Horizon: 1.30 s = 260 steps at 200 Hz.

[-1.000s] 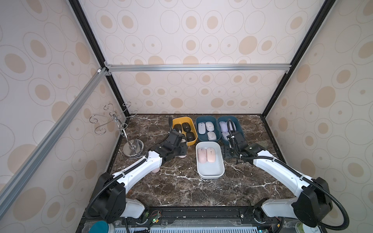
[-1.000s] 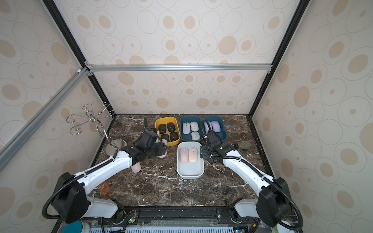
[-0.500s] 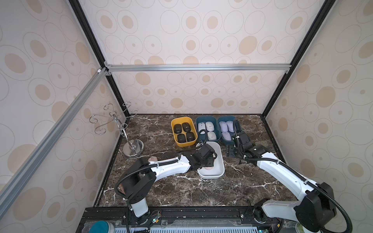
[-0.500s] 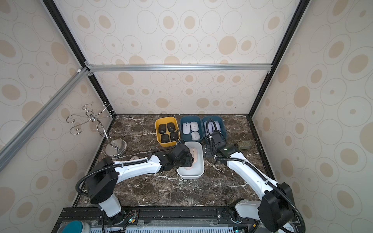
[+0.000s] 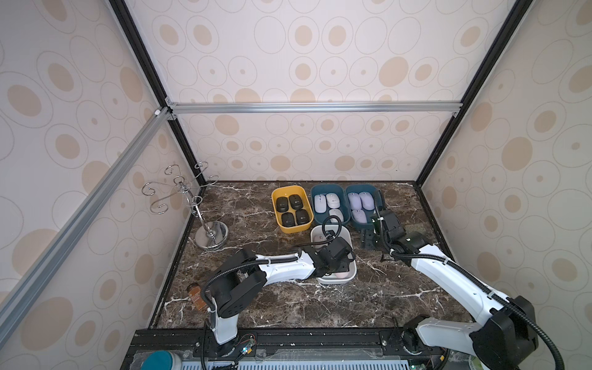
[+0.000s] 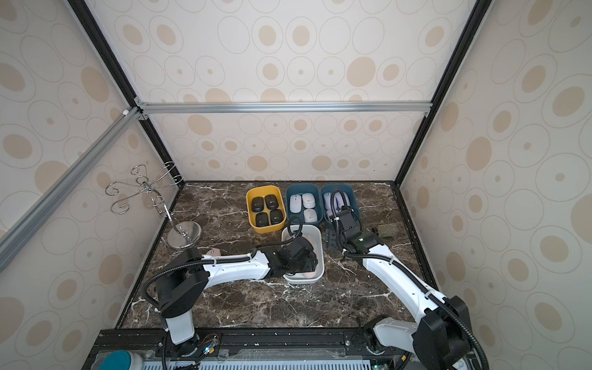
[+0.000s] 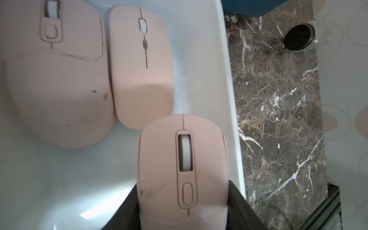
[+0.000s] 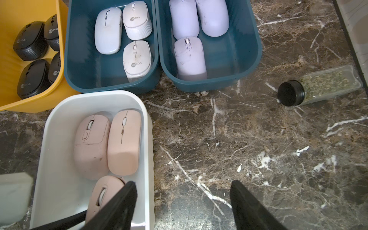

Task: Place the mice by color into the storage box
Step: Place the mouse in the storage box.

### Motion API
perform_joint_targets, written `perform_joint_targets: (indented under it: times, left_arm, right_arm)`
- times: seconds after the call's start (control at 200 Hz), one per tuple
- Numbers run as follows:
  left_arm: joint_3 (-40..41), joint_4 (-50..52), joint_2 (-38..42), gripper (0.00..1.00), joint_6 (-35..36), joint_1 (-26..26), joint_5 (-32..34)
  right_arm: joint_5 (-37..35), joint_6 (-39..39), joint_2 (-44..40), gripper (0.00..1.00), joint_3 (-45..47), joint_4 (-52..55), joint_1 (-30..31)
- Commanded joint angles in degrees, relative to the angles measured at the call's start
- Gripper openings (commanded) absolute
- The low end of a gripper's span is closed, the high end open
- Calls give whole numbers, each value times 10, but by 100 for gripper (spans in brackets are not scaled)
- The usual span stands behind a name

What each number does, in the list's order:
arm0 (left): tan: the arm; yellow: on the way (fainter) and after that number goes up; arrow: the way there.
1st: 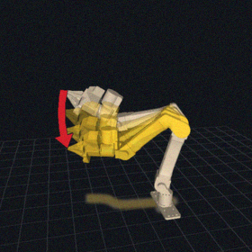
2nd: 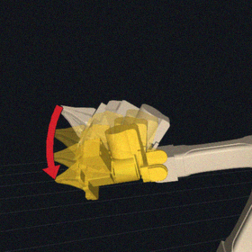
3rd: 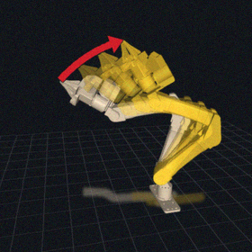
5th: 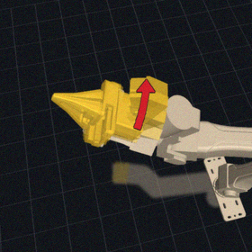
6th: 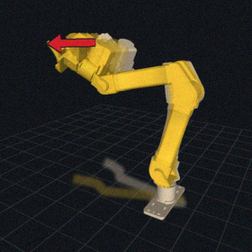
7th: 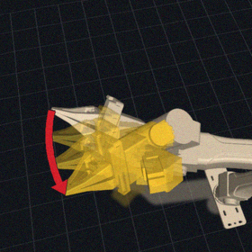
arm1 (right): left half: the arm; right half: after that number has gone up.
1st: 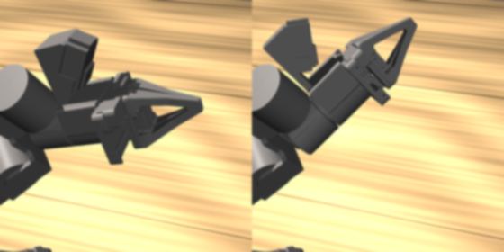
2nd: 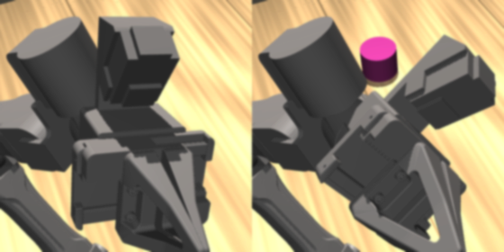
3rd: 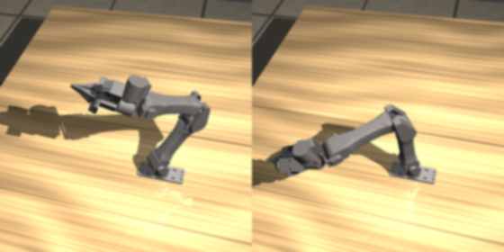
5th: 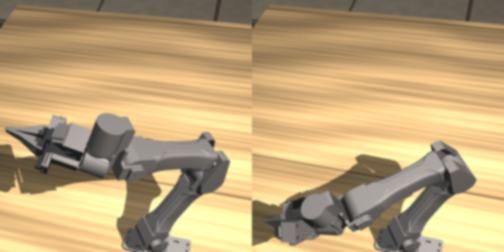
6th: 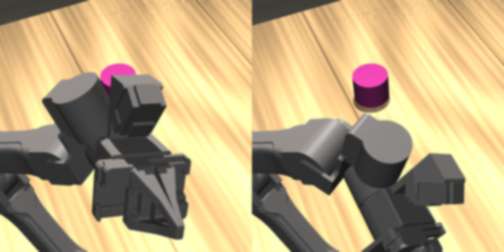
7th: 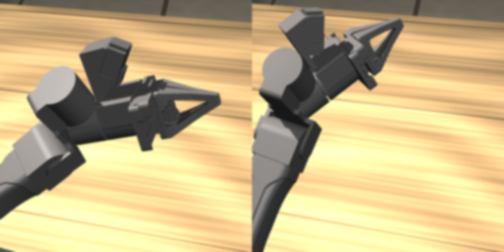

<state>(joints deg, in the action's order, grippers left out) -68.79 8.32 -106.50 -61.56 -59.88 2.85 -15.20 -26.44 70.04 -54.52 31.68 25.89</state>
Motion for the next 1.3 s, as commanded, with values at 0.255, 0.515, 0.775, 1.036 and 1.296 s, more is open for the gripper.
perform_joint_targets:
  times: [0.255, 0.515, 0.775, 1.036, 1.296]
  left_arm:
    - [-31, 30, -24, 43, -16, -9, 14]
    - [-61, 45, -53, 54, 3, -9, -12]
    - [-70, 53, -50, 61, 11, -10, -5]
    - [-87, 68, -48, 69, 27, -9, -14]
    - [-107, 98, 7, 68, 52, -9, 26]
  right_arm:
    - [1, -5, -20, 77, 14, -6, -6]
    - [11, -4, -24, 77, 11, -2, -6]
    - [11, -3, -36, 77, 14, -6, -5]
    - [16, -2, -33, 77, 12, -4, -6]
    - [22, 2, -36, 77, 14, -11, -5]
